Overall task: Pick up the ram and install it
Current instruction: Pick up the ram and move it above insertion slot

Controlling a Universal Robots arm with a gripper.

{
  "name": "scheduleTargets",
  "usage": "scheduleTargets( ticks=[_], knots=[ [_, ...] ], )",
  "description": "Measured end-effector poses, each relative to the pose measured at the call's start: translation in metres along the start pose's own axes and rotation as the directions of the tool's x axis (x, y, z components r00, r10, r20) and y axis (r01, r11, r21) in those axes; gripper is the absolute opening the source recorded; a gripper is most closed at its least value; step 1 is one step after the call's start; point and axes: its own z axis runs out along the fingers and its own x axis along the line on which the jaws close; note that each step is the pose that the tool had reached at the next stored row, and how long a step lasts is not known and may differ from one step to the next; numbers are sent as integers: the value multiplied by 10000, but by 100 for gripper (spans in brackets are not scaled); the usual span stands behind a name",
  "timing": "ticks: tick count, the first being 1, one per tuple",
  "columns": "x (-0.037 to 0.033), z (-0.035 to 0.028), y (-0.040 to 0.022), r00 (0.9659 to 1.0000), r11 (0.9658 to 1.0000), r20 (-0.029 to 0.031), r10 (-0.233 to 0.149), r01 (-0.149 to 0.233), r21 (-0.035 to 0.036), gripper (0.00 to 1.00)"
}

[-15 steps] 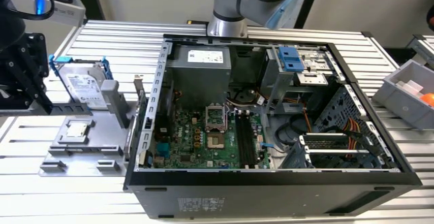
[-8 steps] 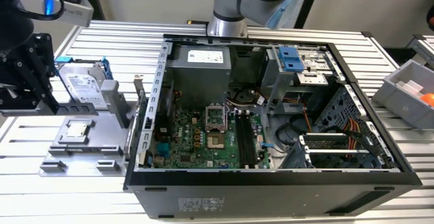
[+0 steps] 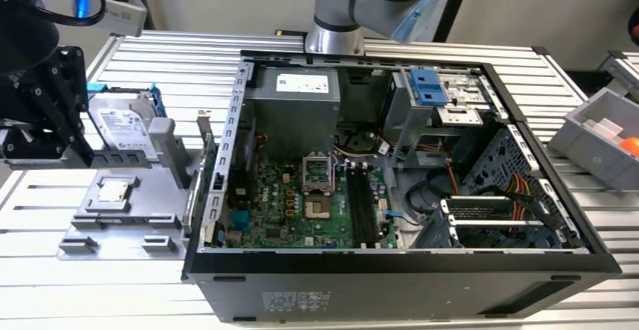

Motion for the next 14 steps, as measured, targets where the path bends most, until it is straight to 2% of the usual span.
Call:
scheduleTargets(
  ticks=[14],
  knots=[
    [4,-7,-240,10000,10000,0,1,-1,0,0]
  ],
)
